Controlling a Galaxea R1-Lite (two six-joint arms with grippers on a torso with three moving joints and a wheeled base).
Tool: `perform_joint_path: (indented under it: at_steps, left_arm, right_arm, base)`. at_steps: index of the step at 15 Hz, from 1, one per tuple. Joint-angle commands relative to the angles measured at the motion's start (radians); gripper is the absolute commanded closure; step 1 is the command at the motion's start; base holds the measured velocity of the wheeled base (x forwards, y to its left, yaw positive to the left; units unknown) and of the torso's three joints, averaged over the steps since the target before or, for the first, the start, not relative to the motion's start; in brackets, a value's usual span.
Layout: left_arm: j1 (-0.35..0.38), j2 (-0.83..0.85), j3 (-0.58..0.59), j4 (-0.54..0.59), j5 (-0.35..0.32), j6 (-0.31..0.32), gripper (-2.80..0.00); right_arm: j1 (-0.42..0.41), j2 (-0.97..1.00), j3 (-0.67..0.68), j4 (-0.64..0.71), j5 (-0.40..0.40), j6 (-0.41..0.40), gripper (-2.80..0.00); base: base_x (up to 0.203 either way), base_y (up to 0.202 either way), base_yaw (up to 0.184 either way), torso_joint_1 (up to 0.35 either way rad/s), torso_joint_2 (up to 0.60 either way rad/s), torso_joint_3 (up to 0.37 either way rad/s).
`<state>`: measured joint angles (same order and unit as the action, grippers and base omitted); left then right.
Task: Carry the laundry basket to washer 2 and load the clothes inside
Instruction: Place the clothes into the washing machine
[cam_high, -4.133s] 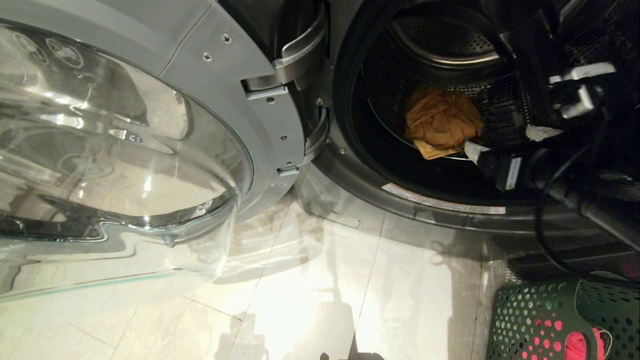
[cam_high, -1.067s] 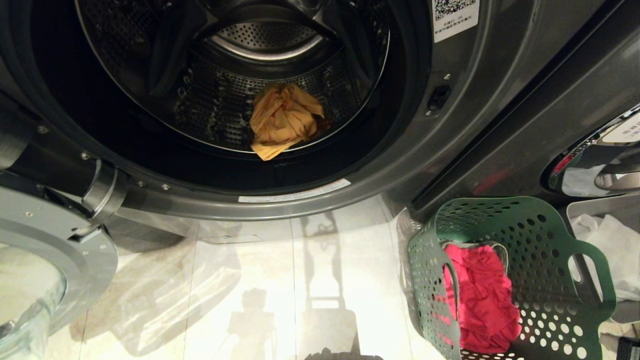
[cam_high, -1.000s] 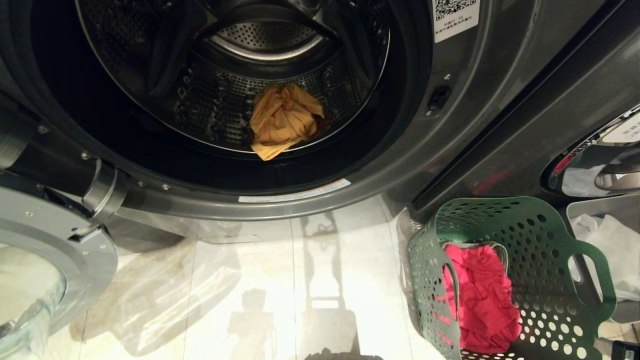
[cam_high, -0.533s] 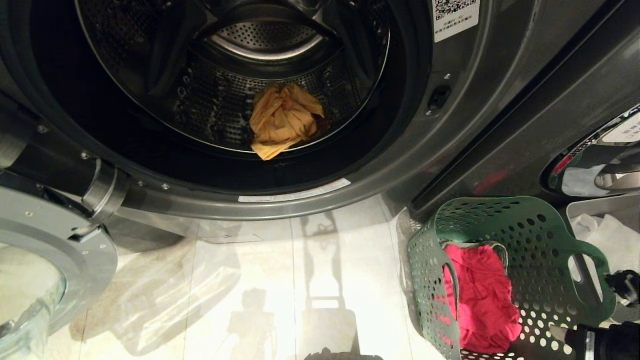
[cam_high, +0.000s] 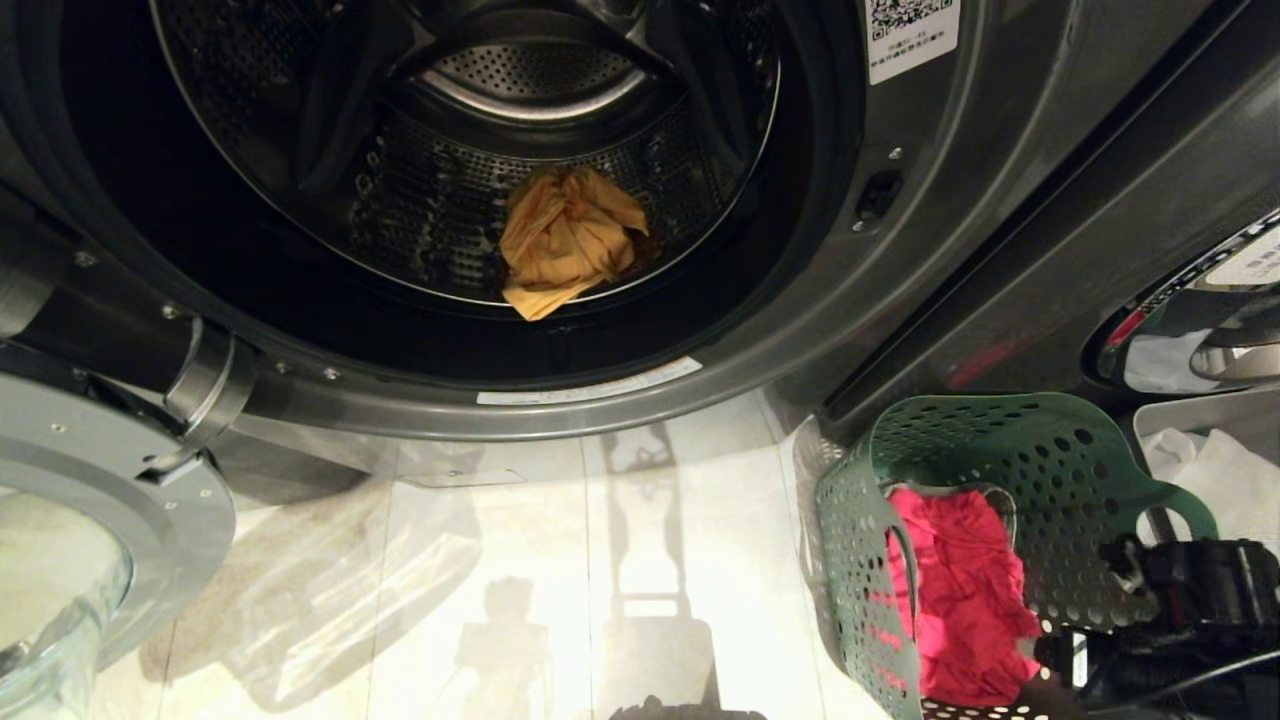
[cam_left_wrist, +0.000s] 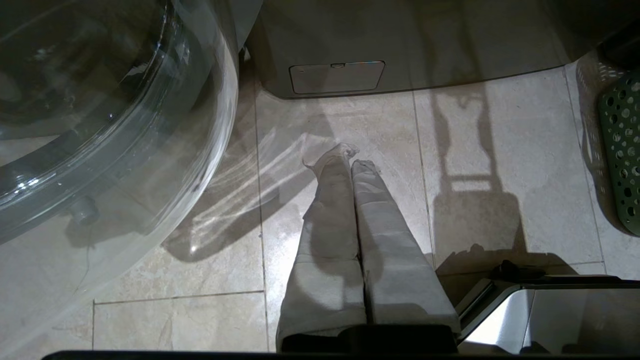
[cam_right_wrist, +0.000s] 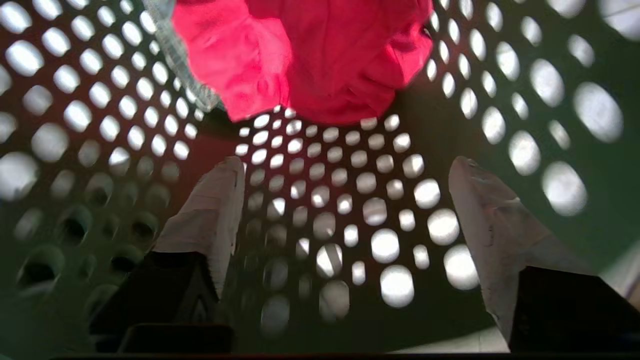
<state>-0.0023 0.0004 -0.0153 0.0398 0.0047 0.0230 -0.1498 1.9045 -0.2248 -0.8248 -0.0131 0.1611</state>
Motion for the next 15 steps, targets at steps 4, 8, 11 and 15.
perform_joint_path:
  at_steps: [4, 8, 11, 15]
  left_arm:
    - [-0.001, 0.0, 0.0, 0.0, 0.0, 0.0, 0.0]
    - [0.0, 0.0, 0.0, 0.0, 0.0, 0.0, 0.0]
    - [-0.001, 0.0, 0.0, 0.0, 0.0, 0.0, 0.0]
    - [0.0, 0.0, 0.0, 0.0, 0.0, 0.0, 0.0]
  right_arm:
    - [-0.063, 0.386, -0.318, -0.059, 0.029, -0.091, -2.8]
    - [-0.061, 0.471, -0.473, -0.06, 0.134, -0.208, -2.8]
    - [-0.058, 0.517, -0.473, -0.067, 0.143, -0.244, -2.8]
    - [-0.043, 0.646, -0.55, -0.225, 0.145, -0.25, -2.8]
  base:
    - [0.0, 0.0, 0.0, 0.0, 0.0, 0.0]
    - [0.0, 0.0, 0.0, 0.0, 0.0, 0.0]
    - [0.0, 0.0, 0.0, 0.0, 0.0, 0.0]
    - [0.0, 0.0, 0.0, 0.0, 0.0, 0.0]
